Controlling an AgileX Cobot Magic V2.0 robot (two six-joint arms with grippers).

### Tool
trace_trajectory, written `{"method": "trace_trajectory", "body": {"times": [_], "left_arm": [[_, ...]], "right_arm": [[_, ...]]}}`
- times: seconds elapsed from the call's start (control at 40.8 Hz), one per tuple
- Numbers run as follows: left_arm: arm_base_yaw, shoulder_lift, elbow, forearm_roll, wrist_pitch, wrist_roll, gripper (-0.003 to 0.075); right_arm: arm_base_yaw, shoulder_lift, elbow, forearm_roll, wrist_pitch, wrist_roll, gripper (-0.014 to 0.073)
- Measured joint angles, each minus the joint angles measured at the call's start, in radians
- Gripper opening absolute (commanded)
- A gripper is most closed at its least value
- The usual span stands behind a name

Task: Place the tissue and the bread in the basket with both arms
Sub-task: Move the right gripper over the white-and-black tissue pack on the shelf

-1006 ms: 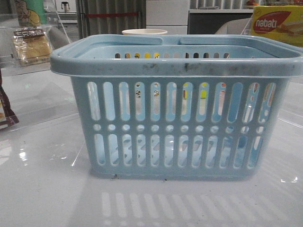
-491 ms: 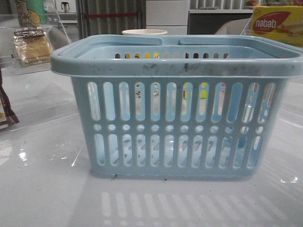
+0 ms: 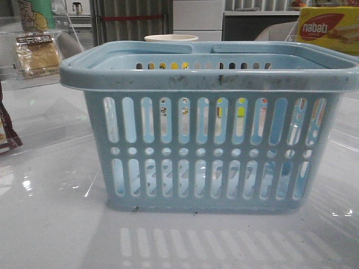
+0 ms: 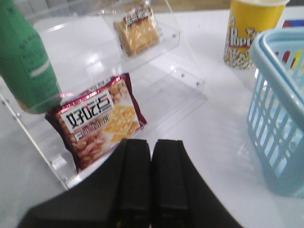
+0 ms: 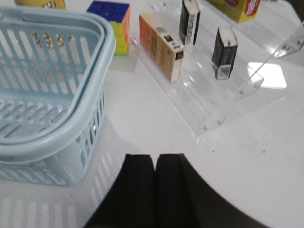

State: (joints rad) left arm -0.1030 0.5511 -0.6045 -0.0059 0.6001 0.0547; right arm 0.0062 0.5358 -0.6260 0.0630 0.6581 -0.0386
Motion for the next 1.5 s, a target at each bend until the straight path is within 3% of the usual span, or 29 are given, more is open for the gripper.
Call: {"method": "trace_trajectory", "body": {"times": [0.245,0.294,0.466,0.54,0.76,1.104,1.496], "left_arm": [[0.000,0.123,0.000,-0.002,0.022,0.000,0.0106],[0.000,0.141,0.000,-0.002,0.022,0.000,0.0146],[0.000,0.199,0.000,-0.002,0.022,0.000,0.0392],[0.000,0.209,0.000,-0.002,0.018,0.000,0.0427],[0.000,0.209,0.000,-0.002,-0.008,0.000,0.0425],[0.000,0.209,0.000,-0.002,-0.009,0.000,0.0425],[0.000,0.209,0.000,0.000,-0.011,0.000,0.0425]], "right_arm": [[0.000,0.086,0.010,0.000,0.054,0.000,0.0090],[0.000,0.101,0.011,0.000,0.054,0.000,0.0155],[0.000,0.149,0.011,0.000,0.056,0.000,0.0503],[0.000,0.170,0.011,-0.005,0.054,0.000,0.0554],[-0.031,0.268,-0.048,-0.025,0.046,0.000,0.0549],[-0.203,0.572,-0.302,-0.027,0.031,0.000,0.0549],[-0.216,0.962,-0.596,0.021,0.025,0.000,0.0549]]}}
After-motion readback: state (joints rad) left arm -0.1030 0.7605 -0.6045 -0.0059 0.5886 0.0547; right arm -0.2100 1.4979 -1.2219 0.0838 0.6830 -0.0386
